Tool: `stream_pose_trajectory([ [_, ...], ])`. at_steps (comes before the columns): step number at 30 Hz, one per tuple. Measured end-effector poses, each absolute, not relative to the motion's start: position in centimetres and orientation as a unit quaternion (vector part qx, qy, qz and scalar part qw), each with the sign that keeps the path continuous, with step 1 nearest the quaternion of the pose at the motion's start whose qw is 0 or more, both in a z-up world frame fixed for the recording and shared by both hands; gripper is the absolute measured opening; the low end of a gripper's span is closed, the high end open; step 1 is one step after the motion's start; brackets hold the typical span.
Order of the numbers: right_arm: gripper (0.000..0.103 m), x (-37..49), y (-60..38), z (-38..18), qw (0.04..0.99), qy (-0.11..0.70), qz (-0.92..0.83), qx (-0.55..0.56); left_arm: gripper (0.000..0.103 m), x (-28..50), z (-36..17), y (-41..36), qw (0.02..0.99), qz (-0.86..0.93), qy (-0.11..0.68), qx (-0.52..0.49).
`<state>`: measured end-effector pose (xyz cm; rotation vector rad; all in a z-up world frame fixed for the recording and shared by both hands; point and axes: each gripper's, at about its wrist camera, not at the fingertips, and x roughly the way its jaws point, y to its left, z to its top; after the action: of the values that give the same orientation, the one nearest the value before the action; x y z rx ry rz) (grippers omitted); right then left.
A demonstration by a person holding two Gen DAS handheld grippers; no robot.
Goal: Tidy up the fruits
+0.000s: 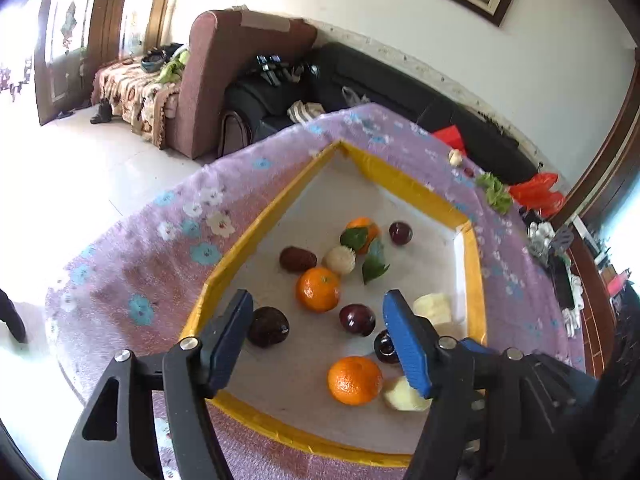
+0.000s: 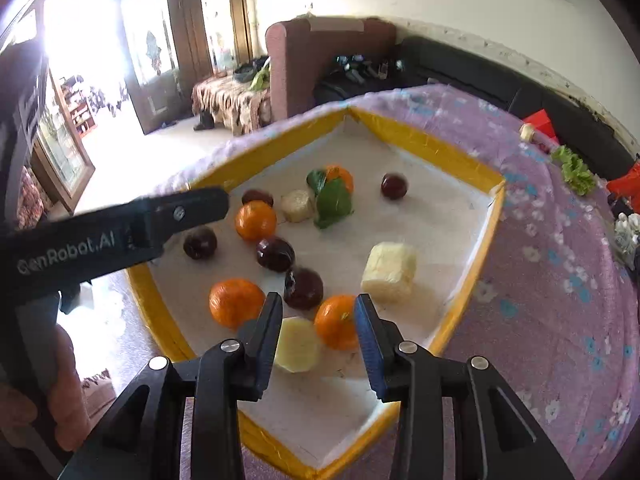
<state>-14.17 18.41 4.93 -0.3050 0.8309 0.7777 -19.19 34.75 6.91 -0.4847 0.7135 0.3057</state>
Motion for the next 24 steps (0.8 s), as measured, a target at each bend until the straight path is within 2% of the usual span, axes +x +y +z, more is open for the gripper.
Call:
stream_pose_trajectory([
  [1, 0.042, -14.3, 17.7, 6.1, 0.839, 0.378, 0.368, -0.132, 0.074, -19.7, 7.3, 34.8, 0.899, 0.153, 0.338, -0.234],
  [2, 0.048, -14.3, 17.3, 6.8, 0.844, 0.37, 0.369, -0.123, 0.075, -19.9, 7.4, 34.8, 0.9, 0.157, 0.333, -0.234],
  [3, 0.062, -14.4, 16.7, 7.6, 0.85, 0.361, 0.368, -0.109, 0.077, -20.1, 7.6, 34.9, 0.902, 0.162, 0.326, -0.234],
  [5, 0.071, -14.3, 15.6, 8.4, 0.862, 0.344, 0.361, -0.086, 0.078, -20.2, 7.7, 34.5, 0.904, 0.178, 0.319, -0.221],
  [10, 0.071, -14.1, 13.5, 6.9, 0.864, 0.37, 0.336, -0.057, 0.08, -19.5, 8.6, 31.8, 0.911, 0.208, 0.323, -0.148],
  [11, 0.071, -14.4, 13.1, 6.7, 0.867, 0.371, 0.328, -0.056, 0.082, -19.8, 8.9, 31.3, 0.913, 0.217, 0.319, -0.136],
  [13, 0.071, -15.3, 11.7, 6.3, 0.88, 0.365, 0.297, -0.061, 0.093, -20.7, 9.4, 29.9, 0.918, 0.228, 0.305, -0.112],
  [16, 0.073, -16.5, 9.3, 5.8, 0.895, 0.356, 0.263, -0.056, 0.099, -21.8, 9.9, 27.8, 0.929, 0.233, 0.277, -0.081],
  [21, 0.077, -16.7, 5.9, 4.9, 0.897, 0.371, 0.238, -0.017, 0.1, -21.5, 10.6, 24.7, 0.928, 0.25, 0.276, -0.027],
  [24, 0.081, -17.2, 5.3, 4.9, 0.906, 0.362, 0.216, -0.037, 0.101, -21.7, 10.8, 23.4, 0.928, 0.244, 0.281, -0.022],
])
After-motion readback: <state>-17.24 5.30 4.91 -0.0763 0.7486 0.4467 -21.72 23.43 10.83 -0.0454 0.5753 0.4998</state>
